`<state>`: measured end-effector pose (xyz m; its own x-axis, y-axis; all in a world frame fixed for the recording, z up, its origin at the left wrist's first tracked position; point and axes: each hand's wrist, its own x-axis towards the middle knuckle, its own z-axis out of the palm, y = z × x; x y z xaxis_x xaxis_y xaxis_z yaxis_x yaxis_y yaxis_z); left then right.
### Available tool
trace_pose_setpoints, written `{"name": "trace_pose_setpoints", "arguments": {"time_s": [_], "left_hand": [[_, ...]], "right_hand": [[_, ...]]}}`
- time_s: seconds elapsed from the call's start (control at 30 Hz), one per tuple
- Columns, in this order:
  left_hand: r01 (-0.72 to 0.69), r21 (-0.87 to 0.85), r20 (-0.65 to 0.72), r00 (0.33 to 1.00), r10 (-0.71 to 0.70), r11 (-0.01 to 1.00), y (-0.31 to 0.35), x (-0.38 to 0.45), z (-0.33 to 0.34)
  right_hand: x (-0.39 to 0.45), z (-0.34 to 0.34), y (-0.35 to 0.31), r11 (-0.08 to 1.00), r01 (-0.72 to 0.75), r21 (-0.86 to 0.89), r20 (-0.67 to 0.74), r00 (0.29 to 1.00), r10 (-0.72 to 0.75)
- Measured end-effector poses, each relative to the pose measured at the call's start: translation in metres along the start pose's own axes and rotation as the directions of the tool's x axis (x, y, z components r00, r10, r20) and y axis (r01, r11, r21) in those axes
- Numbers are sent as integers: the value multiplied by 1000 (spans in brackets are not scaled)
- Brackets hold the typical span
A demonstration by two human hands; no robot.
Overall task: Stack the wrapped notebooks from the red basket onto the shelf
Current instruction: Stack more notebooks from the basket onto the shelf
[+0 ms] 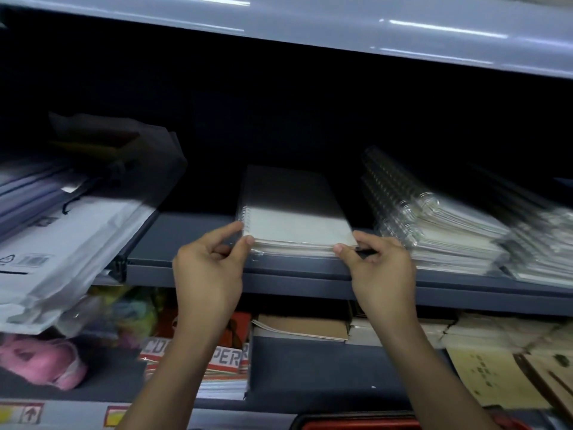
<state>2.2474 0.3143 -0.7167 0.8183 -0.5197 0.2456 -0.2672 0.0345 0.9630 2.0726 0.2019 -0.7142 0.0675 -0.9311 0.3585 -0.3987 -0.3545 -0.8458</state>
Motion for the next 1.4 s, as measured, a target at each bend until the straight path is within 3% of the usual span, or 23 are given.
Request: {"name": "trace_pose_setpoints", "arguments": {"time_s": [0.17,0.33,0.43,0.5,0.6,0.67,0.73,0.8,0.93,1.07,1.17,1.3,1.4], "left_hand": [[-19,-52,-55,998,16,998,5,-12,-5],[-57,-143,-56,997,49,988,14,-46,-11],[-74,-153,59,995,84,985,6,-81,-6],[-71,-118,226,969,96,991,-4,-112,1],[2,-44,488,872,20,999,-23,-154,14],[91,96,589,798,-130,991,-46,-179,24],[200,251,651,689,-318,947,-71,-202,35],[211,404,696,560,-449,890,-95,-224,43],[104,676,663,347,-663,730,-127,-258,53],[-122,831,553,278,-785,543,-145,-279,56],[-199,882,466,235,-853,427,-145,-282,52],[-212,911,406,294,-865,355,-142,-280,47],[-139,910,415,342,-843,392,-134,-281,44]], "right_hand": [[-14,-17,-3,999,42,0,39,998,-42],[-58,-78,16,996,37,86,97,994,-45],[-97,-122,48,998,4,-56,235,972,10],[-128,-142,80,982,-36,-183,342,934,98],[-177,-158,136,940,-139,-312,414,871,266],[-206,-161,166,881,-211,-423,469,781,413],[-225,-158,186,802,-234,-549,518,658,546],[-235,-153,199,732,-234,-639,514,578,633],[-248,-146,218,670,-301,-679,491,492,719],[-259,-146,229,637,-373,-675,492,416,765],[-260,-145,230,600,-436,-670,474,371,799],[-264,-142,230,566,-465,-681,446,350,824],[-269,-143,227,566,-498,-656,443,353,824]]}}
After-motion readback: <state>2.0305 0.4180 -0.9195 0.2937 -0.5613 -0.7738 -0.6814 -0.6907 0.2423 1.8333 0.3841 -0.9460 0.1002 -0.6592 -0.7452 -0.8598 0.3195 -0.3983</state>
